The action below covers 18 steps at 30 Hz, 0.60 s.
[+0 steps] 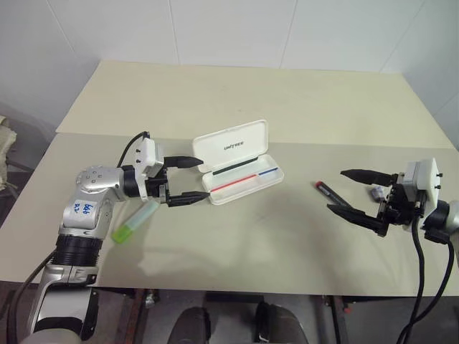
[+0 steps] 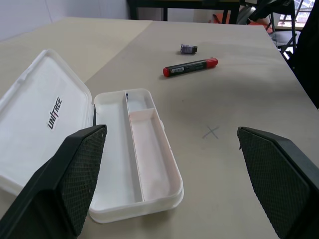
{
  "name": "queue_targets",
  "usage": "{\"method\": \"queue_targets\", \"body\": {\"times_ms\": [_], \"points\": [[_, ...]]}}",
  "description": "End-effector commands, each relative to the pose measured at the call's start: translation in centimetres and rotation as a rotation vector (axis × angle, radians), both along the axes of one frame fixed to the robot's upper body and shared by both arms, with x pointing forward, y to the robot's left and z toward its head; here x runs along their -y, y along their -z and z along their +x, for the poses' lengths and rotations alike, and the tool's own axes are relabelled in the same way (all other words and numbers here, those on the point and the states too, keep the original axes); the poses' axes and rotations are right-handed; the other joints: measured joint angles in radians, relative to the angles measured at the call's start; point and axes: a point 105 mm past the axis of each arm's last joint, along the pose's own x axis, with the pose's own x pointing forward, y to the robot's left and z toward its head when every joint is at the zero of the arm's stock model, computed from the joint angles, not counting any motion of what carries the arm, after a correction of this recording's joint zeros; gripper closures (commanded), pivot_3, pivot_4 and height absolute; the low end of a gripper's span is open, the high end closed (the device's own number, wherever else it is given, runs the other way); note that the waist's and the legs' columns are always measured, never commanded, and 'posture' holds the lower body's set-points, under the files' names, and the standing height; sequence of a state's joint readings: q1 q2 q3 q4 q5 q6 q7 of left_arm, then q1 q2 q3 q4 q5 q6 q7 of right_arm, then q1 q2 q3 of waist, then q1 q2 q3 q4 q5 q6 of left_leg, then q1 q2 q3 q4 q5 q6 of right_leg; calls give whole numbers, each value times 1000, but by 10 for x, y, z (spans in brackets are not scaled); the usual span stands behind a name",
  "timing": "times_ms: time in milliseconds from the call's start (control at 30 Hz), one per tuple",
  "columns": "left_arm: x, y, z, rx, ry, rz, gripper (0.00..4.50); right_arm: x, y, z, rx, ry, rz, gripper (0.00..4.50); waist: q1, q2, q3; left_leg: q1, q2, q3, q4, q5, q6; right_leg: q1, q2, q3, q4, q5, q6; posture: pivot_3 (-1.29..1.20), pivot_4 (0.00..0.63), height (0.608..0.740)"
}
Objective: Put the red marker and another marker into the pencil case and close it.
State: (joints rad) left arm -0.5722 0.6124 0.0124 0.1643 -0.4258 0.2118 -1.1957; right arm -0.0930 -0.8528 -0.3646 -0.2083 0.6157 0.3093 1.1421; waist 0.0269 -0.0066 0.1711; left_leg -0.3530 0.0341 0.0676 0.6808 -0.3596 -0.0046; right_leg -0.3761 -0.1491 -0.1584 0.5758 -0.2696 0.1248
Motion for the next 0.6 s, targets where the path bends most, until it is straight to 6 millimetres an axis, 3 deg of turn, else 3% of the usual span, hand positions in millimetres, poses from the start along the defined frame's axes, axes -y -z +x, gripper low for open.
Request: {"method": "queue_targets", "body": {"times_ms": [33,400,500,600], "points": [[1,-10,-2,37,13,13,12,2,-17,-3,59,5,-7,0,0,0,0,0,0,0,0,0,0,0,0,0,0,0,0,0,150,740],[5,-6,-6,18,27,28,12,-21,-13,6,74,-47,35,0,0,0,0,0,0,0,0,0,0,0,0,0,0,0,0,0,150,740],[4,0,-7,-8,10,42,613,-35,-9,8,79,-85,60,0,-2,0,0,0,0,0,0,0,0,0,0,0,0,0,0,0,150,740],[1,5,-9,-29,-4,49,1633,-48,-7,7,82,-105,81,0,-3,0,0,0,0,0,0,0,0,0,0,0,0,0,0,0,150,740]]}}
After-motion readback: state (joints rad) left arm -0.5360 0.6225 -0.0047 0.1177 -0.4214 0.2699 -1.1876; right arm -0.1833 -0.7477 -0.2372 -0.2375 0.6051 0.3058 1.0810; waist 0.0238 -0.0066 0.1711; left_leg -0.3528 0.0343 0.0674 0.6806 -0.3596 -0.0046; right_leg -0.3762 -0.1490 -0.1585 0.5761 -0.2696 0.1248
